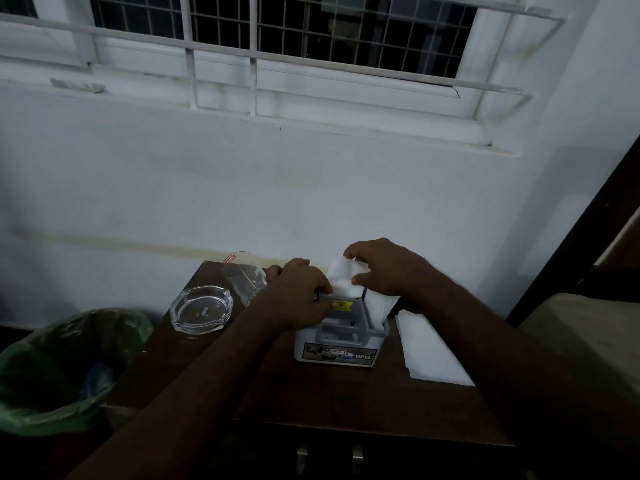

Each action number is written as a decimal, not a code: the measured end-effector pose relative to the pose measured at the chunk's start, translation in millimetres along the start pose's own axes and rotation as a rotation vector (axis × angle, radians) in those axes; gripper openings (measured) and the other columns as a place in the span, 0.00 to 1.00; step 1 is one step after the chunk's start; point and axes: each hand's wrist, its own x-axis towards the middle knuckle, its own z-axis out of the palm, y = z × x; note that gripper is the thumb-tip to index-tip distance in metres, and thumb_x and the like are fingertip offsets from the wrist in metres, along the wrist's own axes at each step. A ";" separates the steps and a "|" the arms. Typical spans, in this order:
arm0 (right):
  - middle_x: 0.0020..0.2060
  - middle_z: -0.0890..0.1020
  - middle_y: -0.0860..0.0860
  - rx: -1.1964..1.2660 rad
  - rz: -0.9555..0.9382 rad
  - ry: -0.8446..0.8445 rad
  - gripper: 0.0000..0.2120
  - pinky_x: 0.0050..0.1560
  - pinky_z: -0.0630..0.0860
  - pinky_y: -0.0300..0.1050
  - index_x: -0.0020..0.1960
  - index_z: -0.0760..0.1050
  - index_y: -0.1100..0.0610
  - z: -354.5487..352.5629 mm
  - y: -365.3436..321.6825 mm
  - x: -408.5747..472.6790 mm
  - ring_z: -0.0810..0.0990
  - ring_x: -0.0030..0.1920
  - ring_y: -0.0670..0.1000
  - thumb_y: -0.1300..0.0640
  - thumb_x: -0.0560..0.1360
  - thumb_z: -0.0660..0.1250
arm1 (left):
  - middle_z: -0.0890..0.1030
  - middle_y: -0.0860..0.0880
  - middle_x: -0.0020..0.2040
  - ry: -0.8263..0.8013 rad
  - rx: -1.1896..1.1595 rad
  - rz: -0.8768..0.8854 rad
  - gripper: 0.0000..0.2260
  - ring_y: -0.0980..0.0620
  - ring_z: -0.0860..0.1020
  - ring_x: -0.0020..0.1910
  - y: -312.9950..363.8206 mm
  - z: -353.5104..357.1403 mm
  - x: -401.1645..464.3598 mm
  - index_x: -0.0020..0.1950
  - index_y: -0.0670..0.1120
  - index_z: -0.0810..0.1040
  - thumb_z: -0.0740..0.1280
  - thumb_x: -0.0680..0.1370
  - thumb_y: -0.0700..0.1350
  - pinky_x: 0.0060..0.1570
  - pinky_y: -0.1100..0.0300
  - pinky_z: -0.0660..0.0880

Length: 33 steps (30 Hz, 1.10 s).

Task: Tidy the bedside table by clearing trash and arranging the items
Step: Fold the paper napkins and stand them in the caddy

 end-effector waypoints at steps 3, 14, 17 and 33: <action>0.61 0.77 0.47 -0.015 -0.010 -0.014 0.23 0.60 0.73 0.50 0.66 0.71 0.49 -0.1 1.8 1.9 0.76 0.61 0.50 0.52 0.73 0.71 | 0.77 0.54 0.60 -0.032 -0.005 -0.015 0.15 0.49 0.56 0.77 1.0 1.0 1.1 0.61 0.52 0.79 0.66 0.77 0.55 0.70 0.44 0.52; 0.49 0.81 0.47 0.415 0.166 0.674 0.07 0.46 0.72 0.32 0.54 0.78 0.51 -14.1 80.2 -85.0 0.80 0.48 0.46 0.56 0.76 0.68 | 0.79 0.53 0.49 0.539 -0.060 0.306 0.06 0.51 0.76 0.50 68.8 -17.7 -19.0 0.49 0.50 0.79 0.67 0.76 0.51 0.50 0.53 0.71; 0.49 0.81 0.51 0.303 0.420 0.363 0.07 0.47 0.72 0.41 0.43 0.78 0.49 10.4 126.6 -105.7 0.79 0.48 0.51 0.60 0.75 0.67 | 0.79 0.51 0.47 0.301 -0.192 0.529 0.05 0.53 0.76 0.47 111.1 18.3 -40.8 0.48 0.47 0.79 0.64 0.78 0.46 0.46 0.55 0.73; 0.63 0.76 0.53 0.130 0.358 -0.126 0.18 0.63 0.69 0.41 0.64 0.75 0.58 57.2 166.6 -98.0 0.74 0.63 0.51 0.51 0.76 0.68 | 0.77 0.49 0.66 0.060 -0.024 0.295 0.18 0.49 0.72 0.66 124.7 160.9 -14.5 0.65 0.48 0.77 0.58 0.78 0.49 0.60 0.48 0.68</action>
